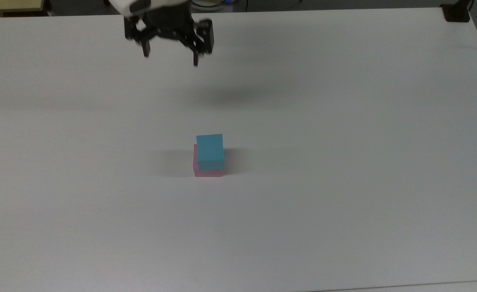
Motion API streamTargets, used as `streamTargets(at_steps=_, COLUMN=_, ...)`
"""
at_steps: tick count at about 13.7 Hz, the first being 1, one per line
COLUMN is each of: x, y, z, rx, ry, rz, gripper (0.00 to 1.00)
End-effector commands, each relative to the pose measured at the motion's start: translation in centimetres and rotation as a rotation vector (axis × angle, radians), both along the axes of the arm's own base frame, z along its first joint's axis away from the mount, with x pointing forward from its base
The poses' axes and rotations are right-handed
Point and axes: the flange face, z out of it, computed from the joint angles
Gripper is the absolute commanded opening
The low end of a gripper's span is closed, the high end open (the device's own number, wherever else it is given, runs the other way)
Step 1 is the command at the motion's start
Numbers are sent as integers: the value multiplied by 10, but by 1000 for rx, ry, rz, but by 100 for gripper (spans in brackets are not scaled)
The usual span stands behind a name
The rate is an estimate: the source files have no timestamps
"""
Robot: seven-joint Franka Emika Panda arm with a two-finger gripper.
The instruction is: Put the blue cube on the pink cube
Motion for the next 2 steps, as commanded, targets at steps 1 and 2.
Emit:
streamTargets(at_steps=1, x=-23, y=1, z=-3, rx=15, ry=36, rz=25, gripper=100)
streamTargets(at_steps=2, x=-22, y=0, z=-2, rx=15, ry=35, rz=25, gripper=100)
